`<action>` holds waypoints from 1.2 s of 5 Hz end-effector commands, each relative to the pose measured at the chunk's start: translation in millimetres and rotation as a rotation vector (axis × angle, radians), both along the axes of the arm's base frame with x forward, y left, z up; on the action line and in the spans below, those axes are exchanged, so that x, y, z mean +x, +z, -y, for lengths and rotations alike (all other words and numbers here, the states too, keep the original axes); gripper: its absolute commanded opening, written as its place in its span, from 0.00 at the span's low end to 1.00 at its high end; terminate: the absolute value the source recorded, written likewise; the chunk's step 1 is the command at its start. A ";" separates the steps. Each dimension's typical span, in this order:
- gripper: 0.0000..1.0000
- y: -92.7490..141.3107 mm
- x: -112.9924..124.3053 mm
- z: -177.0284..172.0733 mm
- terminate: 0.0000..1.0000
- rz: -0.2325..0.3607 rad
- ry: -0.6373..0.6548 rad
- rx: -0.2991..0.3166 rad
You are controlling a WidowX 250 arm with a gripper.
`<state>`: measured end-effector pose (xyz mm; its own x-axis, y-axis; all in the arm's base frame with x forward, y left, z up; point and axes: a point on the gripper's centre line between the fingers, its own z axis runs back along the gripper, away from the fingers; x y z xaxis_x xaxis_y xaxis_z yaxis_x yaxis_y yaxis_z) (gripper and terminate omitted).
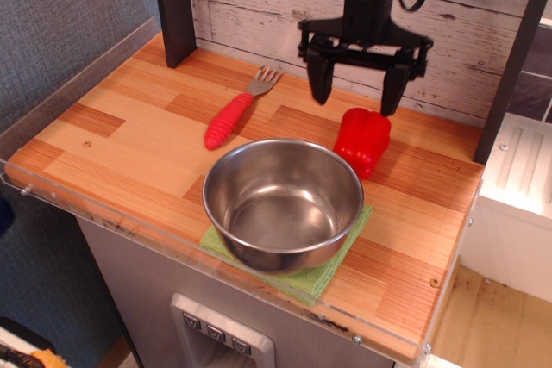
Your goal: Put the pepper inside the bowl.
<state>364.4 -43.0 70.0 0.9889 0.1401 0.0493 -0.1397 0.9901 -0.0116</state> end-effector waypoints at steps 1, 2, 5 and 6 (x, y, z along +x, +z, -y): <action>1.00 -18.1 -21.7 1.4 0.00 -0.024 -0.033 0.017; 1.00 -32.4 -24.0 1.6 0.00 -0.023 -0.016 0.014; 0.00 -43.9 -17.1 -4.3 0.00 -0.028 -0.014 -0.040; 0.00 -28.4 -12.5 -0.1 0.00 0.005 -0.047 -0.066</action>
<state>341.9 -45.7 18.0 0.9946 0.0991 -0.0295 -0.1010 0.9923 -0.0713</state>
